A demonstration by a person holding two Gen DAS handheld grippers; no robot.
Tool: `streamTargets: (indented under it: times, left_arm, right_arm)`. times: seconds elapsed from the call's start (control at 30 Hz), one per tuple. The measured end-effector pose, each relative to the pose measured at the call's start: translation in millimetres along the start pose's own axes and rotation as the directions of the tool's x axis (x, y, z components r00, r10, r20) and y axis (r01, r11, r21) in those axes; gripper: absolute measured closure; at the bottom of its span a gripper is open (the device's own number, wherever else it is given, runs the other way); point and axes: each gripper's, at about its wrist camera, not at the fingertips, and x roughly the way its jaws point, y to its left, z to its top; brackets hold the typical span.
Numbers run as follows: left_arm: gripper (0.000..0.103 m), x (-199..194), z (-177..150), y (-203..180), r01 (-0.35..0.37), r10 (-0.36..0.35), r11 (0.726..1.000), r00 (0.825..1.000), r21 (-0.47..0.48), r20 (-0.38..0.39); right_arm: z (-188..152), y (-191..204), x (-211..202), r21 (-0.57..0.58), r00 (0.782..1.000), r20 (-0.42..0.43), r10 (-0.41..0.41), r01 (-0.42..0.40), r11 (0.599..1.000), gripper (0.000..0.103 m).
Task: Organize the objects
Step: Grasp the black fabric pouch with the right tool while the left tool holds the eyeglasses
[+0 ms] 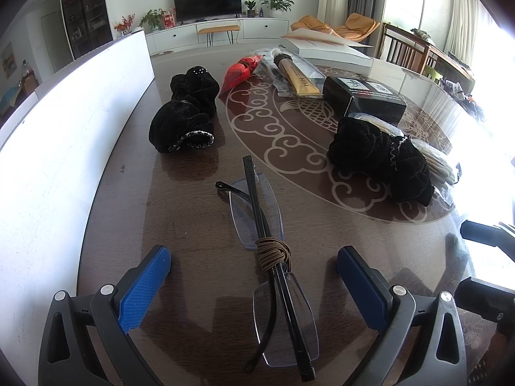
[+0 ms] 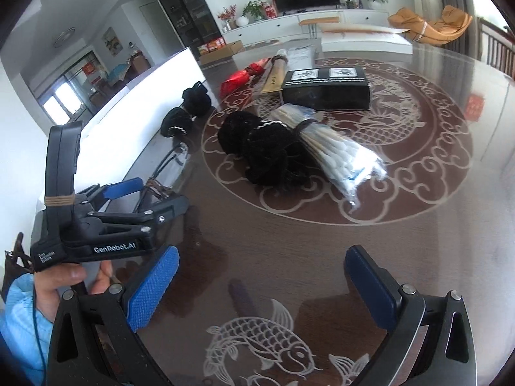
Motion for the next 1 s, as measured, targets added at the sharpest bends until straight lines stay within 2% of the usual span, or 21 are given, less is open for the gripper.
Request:
streamTargets:
  times: [0.03,0.2,0.3,0.37,0.4,0.43,0.5,0.57,0.63,0.67,0.7,0.77,0.83,0.87,1.0]
  left_arm:
    - [0.000,0.2,0.1,0.1,0.000,0.000,1.000,1.000,0.000,0.000]
    - [0.000,0.3,0.2,0.0,0.000,0.000,1.000,1.000,0.000,0.000]
    - [0.000,0.3,0.1,0.0,0.000,0.000,1.000,1.000,0.000,0.000]
    - [0.000,0.4,0.1,0.0,0.000,0.000,1.000,1.000,0.000,0.000]
    - [0.000,0.4,0.1,0.0,0.000,0.000,1.000,1.000,0.000,0.000]
    - [0.000,0.4,0.1,0.0,0.000,0.000,1.000,1.000,0.000,0.000]
    - [0.000,0.3,0.1,-0.1,0.000,0.000,1.000,1.000,0.000,0.000]
    - [0.000,0.1,0.1,-0.2,0.000,0.000,1.000,1.000,-0.001,0.000]
    - [0.000,0.0,0.1,-0.1,0.000,0.000,1.000,1.000,-0.001,0.000]
    - [0.000,0.1,0.2,-0.1,0.000,0.000,1.000,1.000,-0.001,0.000]
    - [0.000,0.1,0.2,-0.1,0.000,0.000,1.000,1.000,-0.001,0.000]
    - [0.000,0.0,0.2,0.0,0.000,0.000,1.000,1.000,-0.001,0.000]
    - [0.000,0.0,0.1,0.0,0.000,0.000,1.000,1.000,-0.001,0.000]
    - [0.000,0.0,0.1,0.0,0.000,0.000,1.000,1.000,-0.001,0.000]
    - [0.000,-0.1,0.1,0.0,0.000,0.000,1.000,1.000,-0.001,0.001]
  right_arm:
    - [8.5,2.6,7.2,-0.008,0.999,-0.028,0.018,-0.019,1.000,0.000]
    - [55.6,-0.7,35.1,-0.028,0.996,-0.042,-0.079,0.078,0.997,0.002]
    - [77.7,5.9,53.7,-0.095,0.987,-0.071,-0.142,0.135,0.986,0.007]
    - [82.9,17.1,59.8,-0.174,0.984,-0.069,-0.167,0.153,0.973,0.031]
    - [82.4,22.0,62.3,-0.205,0.980,-0.083,-0.179,0.159,0.966,0.055]
    - [79.6,23.1,62.5,-0.215,0.979,-0.098,-0.178,0.153,0.964,0.063]
    - [68.9,24.9,53.3,-0.205,0.979,-0.080,-0.189,0.169,0.964,0.063]
    - [49.6,19.5,40.6,-0.154,0.967,-0.051,-0.251,0.241,0.958,0.063]
    - [27.9,12.2,23.7,-0.063,0.925,-0.019,-0.380,0.378,0.923,0.063]
    - [17.1,8.5,15.4,-0.005,0.908,-0.017,-0.418,0.418,0.908,0.062]
    - [7.8,5.1,7.8,0.051,0.901,-0.018,-0.433,0.433,0.900,0.061]
    - [-3.4,-0.4,-1.9,0.126,0.901,-0.005,-0.435,0.432,0.893,0.053]
    - [-5.5,-3.7,-4.2,0.155,0.906,0.010,-0.423,0.417,0.896,0.024]
    - [-3.6,-5.0,-3.0,0.157,0.912,0.012,-0.409,0.402,0.902,0.019]
    - [5.5,-4.2,7.1,0.110,0.916,0.014,-0.401,0.397,0.911,0.016]
